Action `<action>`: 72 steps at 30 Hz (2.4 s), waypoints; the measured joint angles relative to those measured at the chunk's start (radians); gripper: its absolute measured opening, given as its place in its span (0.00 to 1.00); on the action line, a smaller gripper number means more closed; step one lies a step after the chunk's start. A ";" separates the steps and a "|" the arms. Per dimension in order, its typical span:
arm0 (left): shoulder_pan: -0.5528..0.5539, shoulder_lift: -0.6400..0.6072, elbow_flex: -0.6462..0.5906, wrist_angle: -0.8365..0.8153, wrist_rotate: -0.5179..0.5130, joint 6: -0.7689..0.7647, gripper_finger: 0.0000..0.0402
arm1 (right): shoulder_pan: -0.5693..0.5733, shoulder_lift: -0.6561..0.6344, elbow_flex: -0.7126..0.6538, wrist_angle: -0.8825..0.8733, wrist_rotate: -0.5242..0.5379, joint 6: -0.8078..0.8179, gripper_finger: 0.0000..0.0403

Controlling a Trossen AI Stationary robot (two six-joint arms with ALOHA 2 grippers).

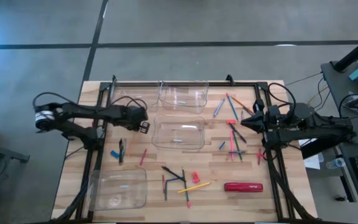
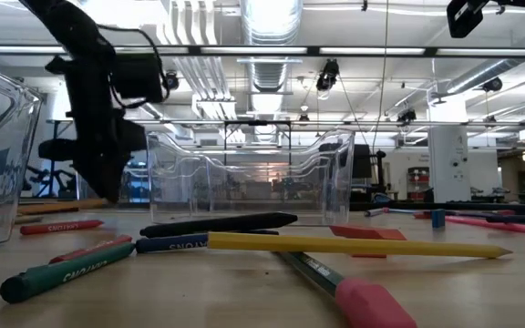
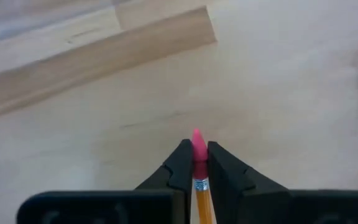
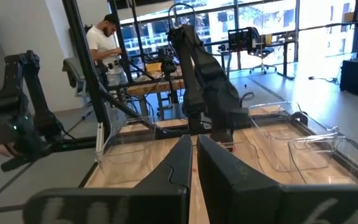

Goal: Sort crayons/erasers/pens/pencils in bins
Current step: Put the bottom orange pencil into the top left transparent bin

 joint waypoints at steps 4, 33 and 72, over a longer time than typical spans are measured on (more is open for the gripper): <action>0.000 -0.077 0.026 -0.011 -0.001 0.012 0.04 | 0.000 0.000 0.000 0.000 0.000 0.000 0.04; 0.082 -0.004 0.573 -0.049 -0.176 0.930 0.03 | 0.000 0.000 0.000 -0.001 0.008 -0.008 0.04; 0.309 0.460 0.673 -0.020 -0.340 1.481 0.23 | 0.000 0.001 0.000 -0.005 0.009 -0.052 0.04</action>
